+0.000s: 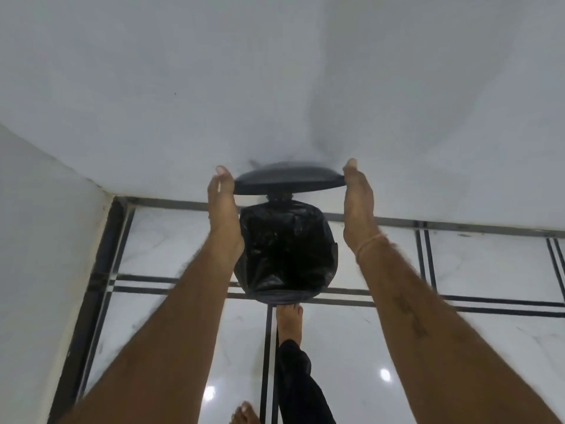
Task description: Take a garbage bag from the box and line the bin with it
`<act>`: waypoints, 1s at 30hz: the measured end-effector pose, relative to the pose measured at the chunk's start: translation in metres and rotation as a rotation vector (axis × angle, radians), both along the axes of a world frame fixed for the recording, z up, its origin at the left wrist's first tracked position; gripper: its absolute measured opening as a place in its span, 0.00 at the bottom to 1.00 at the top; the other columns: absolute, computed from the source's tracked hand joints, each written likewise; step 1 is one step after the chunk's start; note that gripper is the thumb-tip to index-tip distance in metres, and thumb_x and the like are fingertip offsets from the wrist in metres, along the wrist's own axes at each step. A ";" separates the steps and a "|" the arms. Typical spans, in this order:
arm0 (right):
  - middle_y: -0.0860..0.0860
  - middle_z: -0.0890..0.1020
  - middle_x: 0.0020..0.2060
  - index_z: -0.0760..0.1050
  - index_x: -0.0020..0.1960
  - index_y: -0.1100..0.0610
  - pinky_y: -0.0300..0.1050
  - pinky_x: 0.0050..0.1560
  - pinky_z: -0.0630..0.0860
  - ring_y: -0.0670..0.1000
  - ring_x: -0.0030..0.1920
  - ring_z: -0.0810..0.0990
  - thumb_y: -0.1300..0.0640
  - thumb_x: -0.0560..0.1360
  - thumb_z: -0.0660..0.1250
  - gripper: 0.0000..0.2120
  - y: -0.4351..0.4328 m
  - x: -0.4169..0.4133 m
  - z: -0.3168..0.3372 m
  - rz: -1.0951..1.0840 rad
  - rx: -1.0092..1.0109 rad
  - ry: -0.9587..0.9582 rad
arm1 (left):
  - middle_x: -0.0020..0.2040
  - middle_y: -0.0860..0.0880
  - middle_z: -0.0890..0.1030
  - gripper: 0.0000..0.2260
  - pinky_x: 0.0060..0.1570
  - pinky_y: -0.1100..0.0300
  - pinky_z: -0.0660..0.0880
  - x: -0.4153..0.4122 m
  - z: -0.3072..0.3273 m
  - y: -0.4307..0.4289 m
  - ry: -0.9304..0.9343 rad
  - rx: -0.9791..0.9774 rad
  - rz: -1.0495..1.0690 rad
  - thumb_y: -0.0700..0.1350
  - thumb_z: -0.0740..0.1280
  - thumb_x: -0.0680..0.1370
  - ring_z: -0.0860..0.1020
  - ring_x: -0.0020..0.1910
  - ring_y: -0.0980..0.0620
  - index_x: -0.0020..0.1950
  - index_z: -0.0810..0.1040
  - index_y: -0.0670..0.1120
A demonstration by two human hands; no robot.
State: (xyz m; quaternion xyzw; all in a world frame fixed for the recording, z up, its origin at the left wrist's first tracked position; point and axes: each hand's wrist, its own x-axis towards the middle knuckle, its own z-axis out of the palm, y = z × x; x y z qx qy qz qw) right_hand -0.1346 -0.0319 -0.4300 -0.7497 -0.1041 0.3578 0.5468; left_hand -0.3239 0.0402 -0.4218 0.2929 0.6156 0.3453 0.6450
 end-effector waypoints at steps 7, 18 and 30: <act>0.51 0.84 0.56 0.81 0.64 0.54 0.54 0.68 0.76 0.53 0.58 0.81 0.43 0.76 0.72 0.21 -0.053 -0.020 -0.002 0.246 -0.209 -0.234 | 0.68 0.44 0.77 0.27 0.52 0.66 0.69 -0.032 0.000 -0.032 0.198 0.043 -0.301 0.57 0.72 0.77 0.75 0.68 0.44 0.69 0.70 0.44; 0.54 0.60 0.82 0.59 0.81 0.53 0.51 0.79 0.63 0.57 0.81 0.60 0.45 0.78 0.70 0.36 -0.137 -0.089 -0.133 0.379 -0.309 -0.432 | 0.79 0.55 0.66 0.40 0.70 0.57 0.68 -0.077 -0.127 -0.125 0.539 0.240 -0.491 0.52 0.74 0.77 0.68 0.74 0.54 0.83 0.55 0.50; 0.54 0.72 0.75 0.69 0.75 0.55 0.53 0.77 0.67 0.54 0.76 0.68 0.42 0.80 0.66 0.28 -0.147 -0.060 -0.038 0.445 -0.184 -0.519 | 0.83 0.48 0.58 0.43 0.79 0.45 0.58 -0.091 -0.058 -0.139 0.641 0.290 -0.548 0.58 0.72 0.77 0.57 0.82 0.46 0.83 0.52 0.47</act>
